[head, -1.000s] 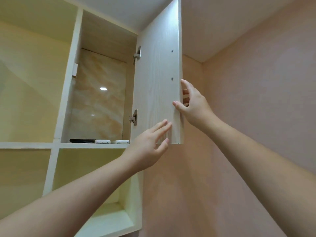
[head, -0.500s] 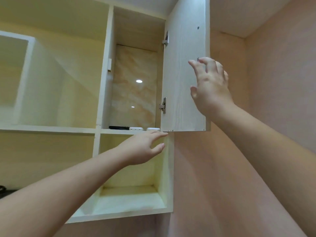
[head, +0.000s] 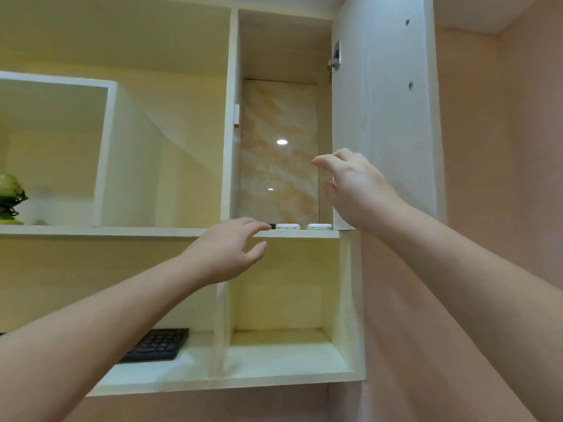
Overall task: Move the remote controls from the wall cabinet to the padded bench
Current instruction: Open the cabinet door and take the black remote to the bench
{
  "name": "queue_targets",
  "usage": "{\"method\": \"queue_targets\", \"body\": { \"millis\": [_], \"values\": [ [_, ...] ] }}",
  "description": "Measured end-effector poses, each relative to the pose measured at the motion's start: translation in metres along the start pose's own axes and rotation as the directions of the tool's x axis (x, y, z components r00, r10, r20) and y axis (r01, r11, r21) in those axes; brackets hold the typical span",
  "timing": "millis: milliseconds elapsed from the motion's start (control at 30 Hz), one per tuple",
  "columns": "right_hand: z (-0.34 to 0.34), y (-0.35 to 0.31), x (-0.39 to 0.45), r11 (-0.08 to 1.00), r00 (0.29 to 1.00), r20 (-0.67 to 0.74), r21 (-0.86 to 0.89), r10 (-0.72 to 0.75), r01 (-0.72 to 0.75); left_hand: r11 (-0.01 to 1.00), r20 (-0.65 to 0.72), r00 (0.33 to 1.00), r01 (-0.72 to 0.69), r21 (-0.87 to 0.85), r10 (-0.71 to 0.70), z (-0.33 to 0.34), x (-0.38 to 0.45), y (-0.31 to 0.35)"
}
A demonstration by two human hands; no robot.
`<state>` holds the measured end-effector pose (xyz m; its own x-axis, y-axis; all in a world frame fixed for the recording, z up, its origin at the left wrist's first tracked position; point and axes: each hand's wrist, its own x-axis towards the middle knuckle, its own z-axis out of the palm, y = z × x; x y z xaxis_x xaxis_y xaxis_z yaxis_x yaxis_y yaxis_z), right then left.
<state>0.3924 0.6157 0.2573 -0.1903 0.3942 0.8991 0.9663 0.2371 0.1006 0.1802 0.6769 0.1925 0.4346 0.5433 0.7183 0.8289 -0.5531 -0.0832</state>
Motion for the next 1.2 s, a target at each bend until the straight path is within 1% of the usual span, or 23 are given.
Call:
{"method": "queue_targets", "body": {
  "millis": [67,133,267,367,467,600,700,767,867,933,1067,1133,1200],
  "values": [
    [0.01,-0.003,0.004,1.0,0.999,0.042,0.022,0.017,-0.018,1.0,-0.023,1.0,0.005,0.005,-0.005,-0.002,0.003,-0.012],
    [0.021,-0.008,0.011,0.998,0.995,0.092,0.05,0.036,-0.04,1.0,-0.017,1.0,0.002,-0.018,-0.002,-0.004,0.007,-0.024],
    [0.044,-0.02,0.023,0.996,0.978,0.205,0.08,0.031,-0.049,0.996,-0.004,0.999,-0.046,-0.071,0.046,-0.01,0.014,-0.044],
    [0.062,-0.026,0.028,0.997,0.973,0.226,0.057,0.034,-0.048,0.995,-0.039,0.997,-0.072,-0.067,0.069,-0.011,0.022,-0.055],
    [0.077,-0.028,0.032,0.998,0.958,0.283,0.037,0.046,-0.059,0.994,-0.035,0.996,-0.082,-0.068,0.08,-0.009,0.029,-0.061],
    [0.092,-0.024,0.035,0.996,0.941,0.333,0.036,0.068,-0.084,0.989,-0.062,0.989,-0.137,-0.057,0.134,-0.004,0.04,-0.062],
    [0.102,-0.017,0.041,0.993,0.932,0.351,0.034,0.091,-0.11,0.984,-0.044,0.983,-0.176,0.0,0.176,0.0,0.051,-0.062],
    [0.107,-0.011,0.046,0.989,0.928,0.359,0.057,0.104,-0.133,0.984,-0.029,0.984,-0.178,0.011,0.178,0.002,0.058,-0.06],
    [0.117,-0.002,0.056,0.981,0.924,0.362,0.093,0.125,-0.169,0.989,-0.019,0.989,-0.145,0.005,0.145,0.005,0.069,-0.054],
    [0.124,0.005,0.064,0.976,0.921,0.362,0.098,0.146,-0.193,0.991,0.014,0.992,-0.126,0.044,0.125,0.006,0.078,-0.048],
    [0.134,0.017,0.083,0.971,0.915,0.353,0.063,0.196,-0.233,0.982,0.165,0.986,-0.068,0.179,0.039,0.008,0.099,-0.036],
    [0.139,0.022,0.089,0.97,0.911,0.356,0.045,0.208,-0.239,0.97,0.244,0.969,-0.025,0.242,-0.036,0.014,0.109,-0.03],
    [0.144,0.026,0.092,0.968,0.904,0.371,0.049,0.213,-0.248,0.951,0.287,0.951,0.019,0.308,-0.112,0.021,0.119,-0.026]
  ]
}}
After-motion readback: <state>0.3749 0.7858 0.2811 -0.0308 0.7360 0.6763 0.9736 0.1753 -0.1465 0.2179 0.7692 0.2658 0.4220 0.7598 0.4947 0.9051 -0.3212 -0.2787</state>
